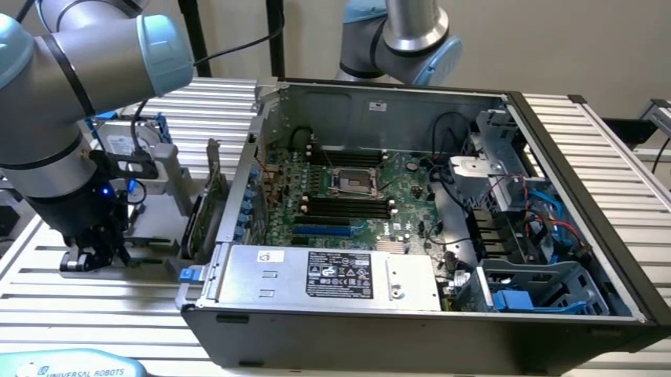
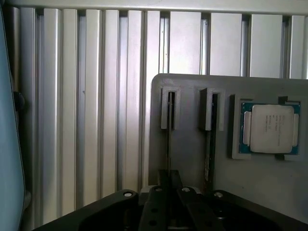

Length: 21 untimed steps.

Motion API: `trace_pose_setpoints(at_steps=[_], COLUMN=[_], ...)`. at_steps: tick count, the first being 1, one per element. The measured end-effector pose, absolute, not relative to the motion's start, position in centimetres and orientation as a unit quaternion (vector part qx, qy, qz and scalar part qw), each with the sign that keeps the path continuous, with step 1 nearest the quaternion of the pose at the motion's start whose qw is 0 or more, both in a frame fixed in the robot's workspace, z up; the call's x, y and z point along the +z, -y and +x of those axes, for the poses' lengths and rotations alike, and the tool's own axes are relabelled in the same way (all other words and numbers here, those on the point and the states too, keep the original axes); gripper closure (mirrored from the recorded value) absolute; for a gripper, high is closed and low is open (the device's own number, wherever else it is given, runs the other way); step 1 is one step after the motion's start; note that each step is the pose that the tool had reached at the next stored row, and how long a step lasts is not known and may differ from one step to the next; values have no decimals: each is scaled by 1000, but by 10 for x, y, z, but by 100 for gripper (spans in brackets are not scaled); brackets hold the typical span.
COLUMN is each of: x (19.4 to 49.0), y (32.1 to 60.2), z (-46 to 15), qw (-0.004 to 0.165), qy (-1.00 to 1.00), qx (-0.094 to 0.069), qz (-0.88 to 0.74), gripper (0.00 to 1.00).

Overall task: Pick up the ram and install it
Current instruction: 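Pick up the ram and move it above insertion slot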

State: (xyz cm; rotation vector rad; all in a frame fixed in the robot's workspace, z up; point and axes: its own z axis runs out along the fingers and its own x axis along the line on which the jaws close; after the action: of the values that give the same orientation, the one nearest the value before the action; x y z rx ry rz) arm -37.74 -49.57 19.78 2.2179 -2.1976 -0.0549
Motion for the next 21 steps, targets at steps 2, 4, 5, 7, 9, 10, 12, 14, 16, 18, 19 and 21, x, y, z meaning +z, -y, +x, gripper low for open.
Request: trace_pose_setpoints(at_steps=[2,4,5,7,9,10,12,14,16,18,19,21], x=[198,198,198,198,198,198,198,198,198,198,198,198], y=[496,496,496,496,496,496,496,496,496,496,496,496], z=[-377,-377,-377,-377,-377,-377,-377,-377,-377,-377,-377,-377], qw=[10,10,10,10,10,11,11,11,11,11,11,11], qy=[704,704,704,704,704,704,704,704,703,701,699,694], qx=[-18,-17,-17,-17,-17,-17,-16,-16,-16,-16,-16,-16], qz=[710,710,710,710,710,710,710,710,711,713,715,720], gripper=[87,87,87,87,87,87,87,87,87,87,87,87])
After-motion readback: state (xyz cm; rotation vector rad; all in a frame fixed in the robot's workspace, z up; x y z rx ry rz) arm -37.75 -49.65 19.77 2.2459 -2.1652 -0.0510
